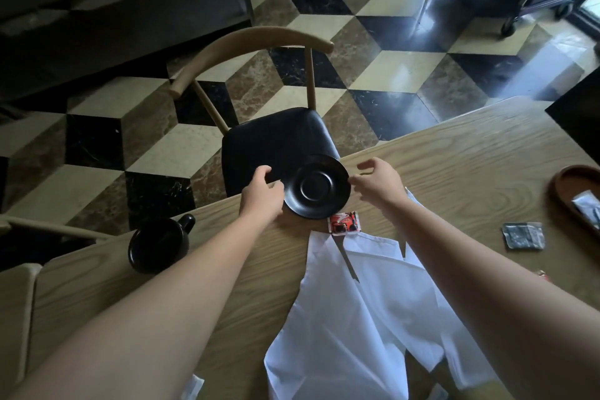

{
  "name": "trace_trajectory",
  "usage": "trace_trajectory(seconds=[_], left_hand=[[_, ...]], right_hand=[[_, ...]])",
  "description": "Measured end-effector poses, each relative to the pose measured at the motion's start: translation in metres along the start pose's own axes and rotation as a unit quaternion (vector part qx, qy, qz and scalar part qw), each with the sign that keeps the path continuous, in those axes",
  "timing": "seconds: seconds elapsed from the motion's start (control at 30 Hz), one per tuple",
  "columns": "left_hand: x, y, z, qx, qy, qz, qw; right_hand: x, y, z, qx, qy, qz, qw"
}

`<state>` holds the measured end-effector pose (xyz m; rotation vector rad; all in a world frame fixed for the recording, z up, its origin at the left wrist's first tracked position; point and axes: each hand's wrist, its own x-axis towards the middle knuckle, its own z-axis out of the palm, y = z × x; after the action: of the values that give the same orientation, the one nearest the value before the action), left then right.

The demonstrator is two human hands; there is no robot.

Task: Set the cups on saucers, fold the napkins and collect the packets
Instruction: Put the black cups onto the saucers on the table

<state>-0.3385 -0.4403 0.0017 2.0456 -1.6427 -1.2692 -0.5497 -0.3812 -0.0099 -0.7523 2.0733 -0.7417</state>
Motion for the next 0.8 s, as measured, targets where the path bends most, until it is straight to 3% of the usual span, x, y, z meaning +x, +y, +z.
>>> trace_trajectory(seconds=[0.13,0.27,0.57,0.8], left_hand=[[-0.099,-0.006,-0.012,-0.139,-0.023,0.102,0.985],[-0.217,-0.039,-0.020,-0.230,-0.087,0.125,0.961],[-0.367,-0.085,-0.015,-0.230,-0.224,0.132,0.938],[-0.415,-0.094,0.031,-0.182,-0.313,0.144,0.921]], right_hand=[[-0.097,0.012,-0.025,0.167,0.010,-0.006,0.986],[-0.216,0.046,-0.031,0.215,0.022,0.019,0.976],[-0.399,0.108,-0.053,0.299,0.108,0.055,0.946],[-0.466,0.178,-0.079,0.338,0.189,0.126,0.913]])
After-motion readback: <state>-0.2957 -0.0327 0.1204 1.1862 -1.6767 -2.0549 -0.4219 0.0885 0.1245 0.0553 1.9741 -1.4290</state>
